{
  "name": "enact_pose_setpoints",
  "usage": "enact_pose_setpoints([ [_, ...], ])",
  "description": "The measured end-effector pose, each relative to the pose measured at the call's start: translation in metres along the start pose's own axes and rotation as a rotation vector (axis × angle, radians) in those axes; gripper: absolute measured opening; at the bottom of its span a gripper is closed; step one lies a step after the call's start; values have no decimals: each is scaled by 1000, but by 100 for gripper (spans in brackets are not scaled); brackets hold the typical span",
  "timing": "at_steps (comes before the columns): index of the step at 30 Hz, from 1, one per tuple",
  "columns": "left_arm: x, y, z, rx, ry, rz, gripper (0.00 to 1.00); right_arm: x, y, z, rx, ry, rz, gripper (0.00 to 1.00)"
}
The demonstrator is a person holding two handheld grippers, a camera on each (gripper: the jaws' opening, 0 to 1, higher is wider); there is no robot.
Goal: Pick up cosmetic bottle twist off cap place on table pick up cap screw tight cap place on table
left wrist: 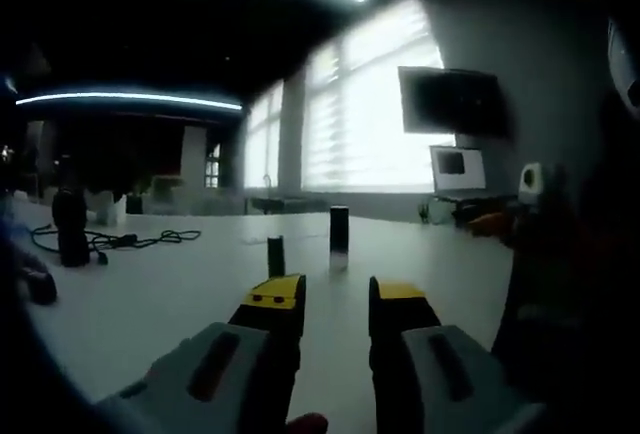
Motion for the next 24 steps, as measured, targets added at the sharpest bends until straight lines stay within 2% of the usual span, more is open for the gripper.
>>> enact_pose_setpoints([
  [4,-3,2,2,-17,-10,12,16,1,2,2,-6,-3,37,44],
  [9,-11,4,8,-18,-19,3,23,-1,2,4,9,-3,68,42],
  [12,-17,5,11,-7,-36,-4,23,-1,4,7,9,0,67,42],
  [15,-24,10,15,-26,-52,11,23,1,7,11,4,1,71,43],
  [17,-28,10,16,-11,-61,-20,23,-3,9,13,-2,-15,56,43],
  [19,-33,14,20,-33,-68,-8,23,-7,12,16,-6,-25,48,43],
  [24,-44,19,28,-29,-73,-32,26,-11,16,22,-16,-43,44,42],
])
Point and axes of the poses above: the point that each gripper's makers call its tool centre point, and the gripper's own axes: z roughly forward along the fingers, x roughly to its right, y roughly out of its underside, the point moved 3 cm from there along -z, roughly backward along the fingers, and after that the axes turned 12 degrees about y, right-handed, at the moved point
